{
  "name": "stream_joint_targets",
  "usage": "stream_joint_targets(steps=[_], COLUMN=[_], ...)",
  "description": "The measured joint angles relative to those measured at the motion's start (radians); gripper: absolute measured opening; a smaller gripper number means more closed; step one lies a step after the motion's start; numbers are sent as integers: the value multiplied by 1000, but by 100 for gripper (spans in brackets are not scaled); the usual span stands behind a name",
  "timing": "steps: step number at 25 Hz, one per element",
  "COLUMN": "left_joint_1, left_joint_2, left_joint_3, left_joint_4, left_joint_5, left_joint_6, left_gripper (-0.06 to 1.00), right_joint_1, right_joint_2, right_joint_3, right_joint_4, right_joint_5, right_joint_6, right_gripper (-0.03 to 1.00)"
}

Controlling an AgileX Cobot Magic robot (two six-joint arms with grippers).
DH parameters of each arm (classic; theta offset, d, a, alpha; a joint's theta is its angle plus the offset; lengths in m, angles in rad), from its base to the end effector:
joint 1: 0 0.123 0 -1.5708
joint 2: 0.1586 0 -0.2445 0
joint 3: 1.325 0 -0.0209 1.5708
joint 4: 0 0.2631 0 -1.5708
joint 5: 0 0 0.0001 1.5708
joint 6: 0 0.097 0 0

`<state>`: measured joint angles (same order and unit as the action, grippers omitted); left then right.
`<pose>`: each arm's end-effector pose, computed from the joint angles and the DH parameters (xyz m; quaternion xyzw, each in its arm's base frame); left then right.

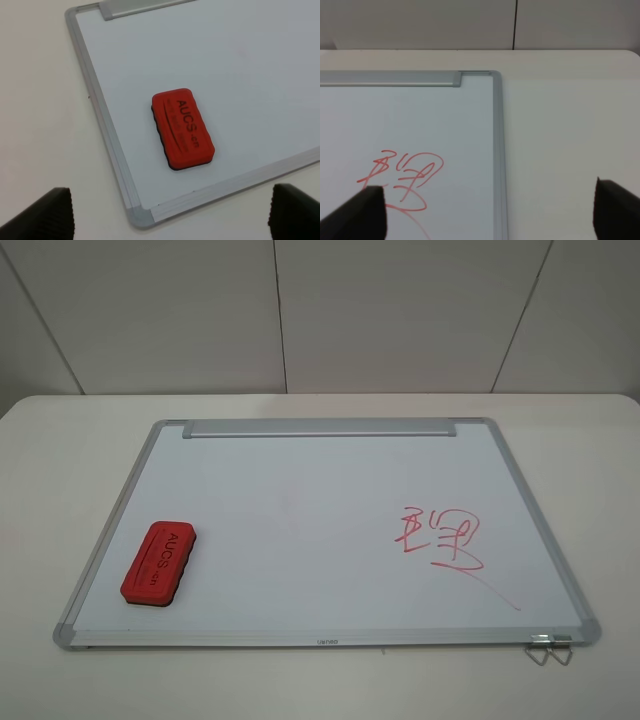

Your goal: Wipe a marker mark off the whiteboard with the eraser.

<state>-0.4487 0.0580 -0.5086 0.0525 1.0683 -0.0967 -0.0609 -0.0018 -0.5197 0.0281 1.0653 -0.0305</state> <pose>0.0560 -0.0220 0.2792 0.1514 0.8541 -0.1085 0.4855 0.0494 -0.0006 0.2859 0.0122 0.8486 -0.0101 0.5288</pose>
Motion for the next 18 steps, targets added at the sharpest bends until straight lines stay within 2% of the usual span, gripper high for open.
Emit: stream_joint_targets(steps=[8, 17, 18], left_joint_1=[25, 223, 223], left_joint_2=[-24, -65, -65], left_joint_3=[1, 3, 3], left_joint_4=[-28, -36, -36], left_joint_5=[-4, -7, -7], left_joint_6=[27, 30, 30], left_gripper=[77, 77, 77], right_joint_1=[0, 0, 0], right_joint_2=[0, 0, 0], right_joint_3=[0, 0, 0], right_joint_4=[0, 0, 0], right_joint_5=[0, 0, 0], right_joint_6=[0, 0, 0], right_gripper=[71, 71, 71])
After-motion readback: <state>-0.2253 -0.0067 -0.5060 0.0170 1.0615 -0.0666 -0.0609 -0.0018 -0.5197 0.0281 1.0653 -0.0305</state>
